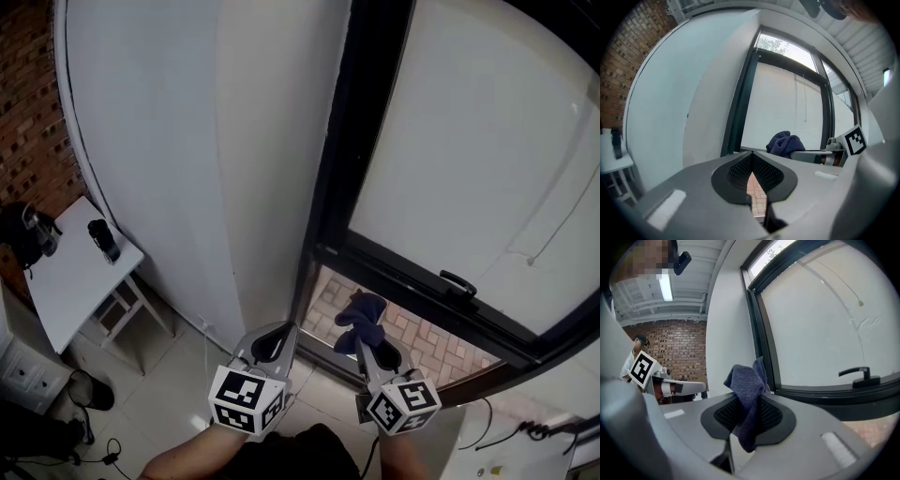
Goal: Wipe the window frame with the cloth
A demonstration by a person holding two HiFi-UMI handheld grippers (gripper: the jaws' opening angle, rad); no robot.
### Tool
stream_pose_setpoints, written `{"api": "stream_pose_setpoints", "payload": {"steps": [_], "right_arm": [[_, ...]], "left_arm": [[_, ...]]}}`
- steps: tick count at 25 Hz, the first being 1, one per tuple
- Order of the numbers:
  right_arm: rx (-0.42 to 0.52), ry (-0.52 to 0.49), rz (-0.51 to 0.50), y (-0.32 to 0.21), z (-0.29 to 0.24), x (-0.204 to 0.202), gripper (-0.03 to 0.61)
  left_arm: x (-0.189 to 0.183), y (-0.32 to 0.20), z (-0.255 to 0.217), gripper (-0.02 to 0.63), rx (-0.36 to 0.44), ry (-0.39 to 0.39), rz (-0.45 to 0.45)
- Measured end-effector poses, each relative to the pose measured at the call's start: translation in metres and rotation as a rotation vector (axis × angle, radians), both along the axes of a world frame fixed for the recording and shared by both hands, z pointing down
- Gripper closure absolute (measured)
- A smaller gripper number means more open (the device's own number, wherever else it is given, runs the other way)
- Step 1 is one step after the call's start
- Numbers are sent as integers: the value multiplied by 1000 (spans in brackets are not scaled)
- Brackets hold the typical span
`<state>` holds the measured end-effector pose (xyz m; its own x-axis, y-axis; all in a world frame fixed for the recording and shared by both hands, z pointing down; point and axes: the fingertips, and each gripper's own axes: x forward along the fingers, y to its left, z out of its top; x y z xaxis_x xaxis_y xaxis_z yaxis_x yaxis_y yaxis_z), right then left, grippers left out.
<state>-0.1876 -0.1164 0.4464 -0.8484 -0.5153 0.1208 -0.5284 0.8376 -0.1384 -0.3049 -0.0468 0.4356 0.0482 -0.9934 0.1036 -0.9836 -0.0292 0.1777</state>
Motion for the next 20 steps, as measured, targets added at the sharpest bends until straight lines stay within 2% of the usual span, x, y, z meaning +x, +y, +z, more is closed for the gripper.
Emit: {"api": "stream_pose_setpoints", "payload": {"steps": [6,13,20], "right_arm": [[-2,36,-54,-39,12,-41,502],[-25,71,-132,-94,30,-83,500],[-26,108,-217,-134,46,-122,500]], "left_arm": [[-10,-46,11,620,-16,-20,-12],[-32,-102,29,620,-75,-72,-97],[-54,-141,41,620,-113,-69,-178]]}}
